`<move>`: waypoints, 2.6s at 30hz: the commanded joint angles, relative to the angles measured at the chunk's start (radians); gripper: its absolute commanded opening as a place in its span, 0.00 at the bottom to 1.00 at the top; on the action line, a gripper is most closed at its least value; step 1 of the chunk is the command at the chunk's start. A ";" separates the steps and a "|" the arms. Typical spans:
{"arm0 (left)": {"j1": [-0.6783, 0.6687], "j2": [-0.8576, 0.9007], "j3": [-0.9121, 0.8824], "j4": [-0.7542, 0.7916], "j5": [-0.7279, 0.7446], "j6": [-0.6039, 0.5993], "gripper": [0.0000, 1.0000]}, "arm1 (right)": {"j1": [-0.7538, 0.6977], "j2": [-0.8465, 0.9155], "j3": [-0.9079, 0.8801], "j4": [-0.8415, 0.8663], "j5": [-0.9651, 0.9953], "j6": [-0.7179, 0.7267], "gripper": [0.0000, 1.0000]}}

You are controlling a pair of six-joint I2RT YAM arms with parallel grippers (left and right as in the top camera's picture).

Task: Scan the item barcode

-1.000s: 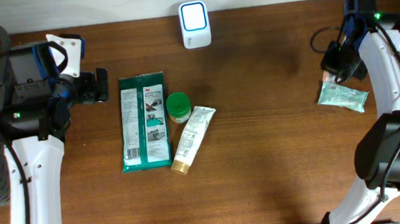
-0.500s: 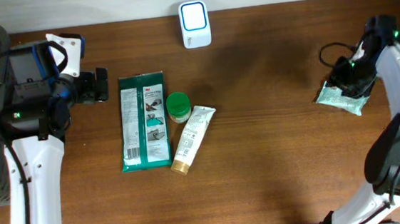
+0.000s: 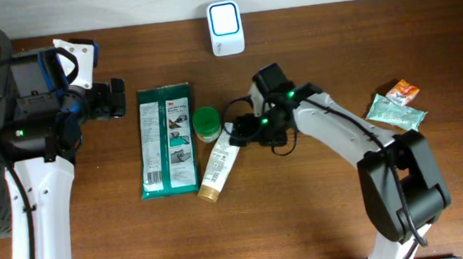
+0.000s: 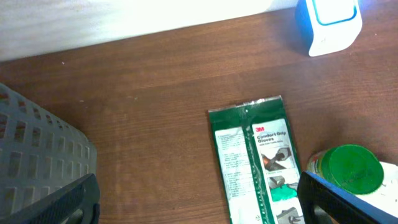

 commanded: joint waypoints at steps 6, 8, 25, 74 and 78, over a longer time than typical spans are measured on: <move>-0.001 -0.011 0.012 0.002 0.014 0.008 0.99 | 0.024 0.078 -0.046 0.212 0.100 0.092 0.61; -0.001 -0.011 0.012 0.002 0.014 0.008 0.99 | 0.024 0.134 -0.046 0.264 0.085 0.121 0.61; -0.001 -0.011 0.012 0.002 0.014 0.008 0.99 | -0.473 -0.044 -0.037 -0.098 0.090 -0.134 0.36; -0.001 -0.011 0.012 0.002 0.014 0.008 0.99 | -0.246 0.115 0.059 -0.252 0.193 -0.201 0.40; -0.001 -0.011 0.012 0.002 0.014 0.008 0.99 | -0.196 0.115 0.059 -0.312 -0.042 -0.372 0.37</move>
